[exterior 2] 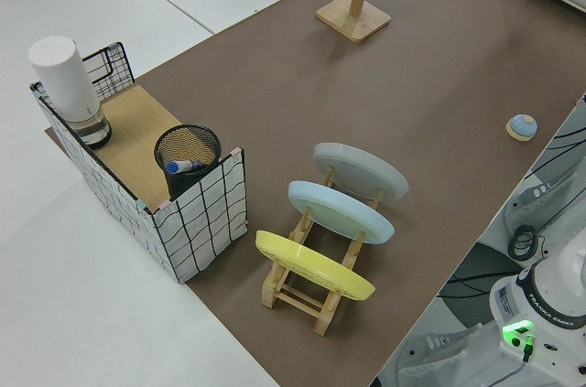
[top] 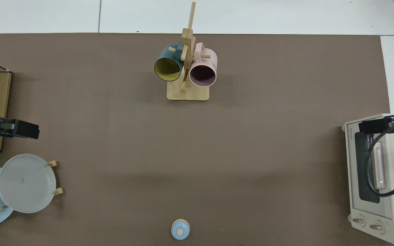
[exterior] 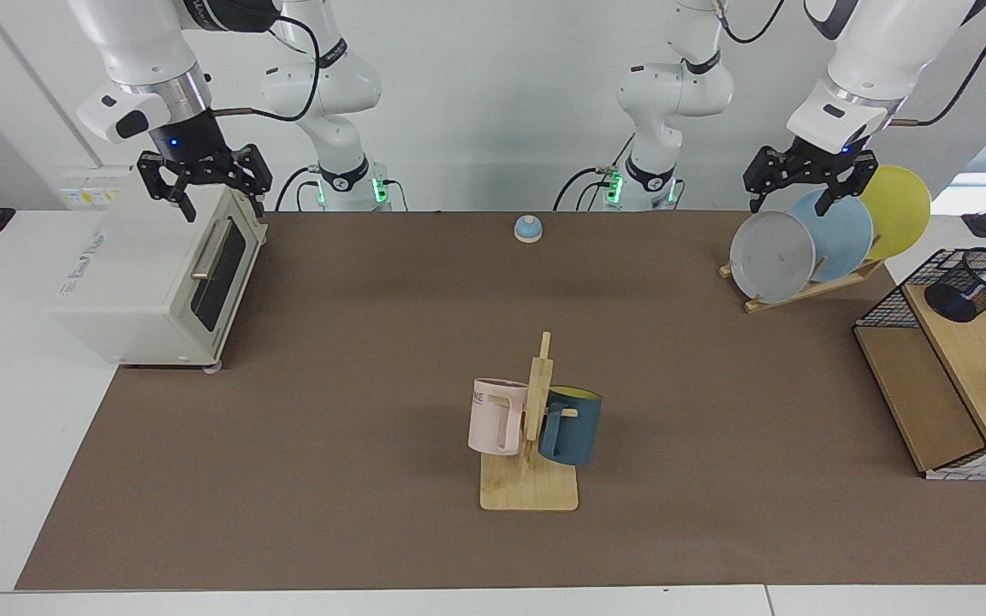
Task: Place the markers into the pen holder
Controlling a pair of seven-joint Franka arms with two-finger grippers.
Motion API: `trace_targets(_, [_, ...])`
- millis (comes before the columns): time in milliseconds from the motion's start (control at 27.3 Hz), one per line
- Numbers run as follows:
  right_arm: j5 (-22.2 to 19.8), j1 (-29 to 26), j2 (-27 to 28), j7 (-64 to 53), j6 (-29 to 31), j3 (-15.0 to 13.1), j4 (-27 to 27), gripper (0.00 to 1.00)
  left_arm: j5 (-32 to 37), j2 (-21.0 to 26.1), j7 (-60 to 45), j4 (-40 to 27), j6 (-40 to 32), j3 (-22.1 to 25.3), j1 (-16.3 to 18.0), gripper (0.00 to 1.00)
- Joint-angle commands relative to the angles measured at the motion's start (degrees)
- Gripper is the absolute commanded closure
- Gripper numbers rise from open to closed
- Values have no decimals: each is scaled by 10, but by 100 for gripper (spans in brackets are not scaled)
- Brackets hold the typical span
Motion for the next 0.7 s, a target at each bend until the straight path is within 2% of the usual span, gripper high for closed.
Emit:
trace_targets(0, [4,-5,-5,-9,-4,3,0,0,-12,-3,-12,-17,29,28,-26,0])
trace_targets(659, [4,-5,-5,-9,-5,3,0,0,-13,13,26,-7,56,27,-26,0])
